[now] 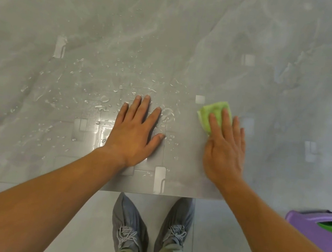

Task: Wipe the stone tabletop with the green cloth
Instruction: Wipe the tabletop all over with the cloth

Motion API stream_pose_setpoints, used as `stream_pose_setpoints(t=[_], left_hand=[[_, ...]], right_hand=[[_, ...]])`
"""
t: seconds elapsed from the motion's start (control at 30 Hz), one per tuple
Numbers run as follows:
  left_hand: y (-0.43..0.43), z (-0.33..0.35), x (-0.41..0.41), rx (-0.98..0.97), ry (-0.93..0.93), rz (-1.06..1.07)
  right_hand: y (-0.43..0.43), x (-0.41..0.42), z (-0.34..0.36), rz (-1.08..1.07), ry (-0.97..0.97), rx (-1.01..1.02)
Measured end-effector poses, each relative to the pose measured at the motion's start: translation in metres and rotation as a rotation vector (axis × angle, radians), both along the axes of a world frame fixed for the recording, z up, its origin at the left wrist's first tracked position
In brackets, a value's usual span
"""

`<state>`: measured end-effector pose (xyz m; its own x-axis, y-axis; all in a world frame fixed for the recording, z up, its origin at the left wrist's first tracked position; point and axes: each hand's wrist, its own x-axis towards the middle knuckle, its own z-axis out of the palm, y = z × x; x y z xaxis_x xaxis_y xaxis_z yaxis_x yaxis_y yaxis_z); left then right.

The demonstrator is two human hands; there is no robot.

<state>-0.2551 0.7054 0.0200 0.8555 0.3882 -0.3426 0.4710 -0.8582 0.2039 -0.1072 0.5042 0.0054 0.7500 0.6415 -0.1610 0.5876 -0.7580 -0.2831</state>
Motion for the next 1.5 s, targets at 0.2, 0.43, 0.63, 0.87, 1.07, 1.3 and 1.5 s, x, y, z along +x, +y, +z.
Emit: stream_pose_setpoints(t=[0.2, 0.43, 0.63, 0.87, 1.07, 1.3, 1.5], left_hand=[[0.001, -0.001, 0.000, 0.004, -0.021, 0.007], [0.003, 0.005, -0.008, 0.026, -0.023, -0.017], [-0.023, 0.009, -0.032, -0.037, -0.077, -0.001], [-0.037, 0.003, -0.060, -0.069, -0.033, -0.006], [-0.047, 0.006, -0.062, -0.065, 0.001, 0.034], [-0.055, 0.005, -0.053, -0.049, 0.015, 0.106], [-0.057, 0.012, -0.049, -0.073, 0.004, 0.146]], right_hand=[[0.005, -0.049, 0.001, 0.184, -0.031, -0.041], [-0.001, -0.032, 0.001, -0.140, -0.026, -0.002], [-0.018, -0.071, -0.002, 0.386, -0.072, -0.030], [-0.012, -0.070, 0.000, -0.043, -0.044, -0.020], [-0.037, -0.086, -0.005, 0.389, -0.080, 0.002], [-0.076, -0.036, -0.006, -0.112, -0.078, 0.025], [-0.064, -0.056, -0.013, 0.355, -0.102, 0.057]])
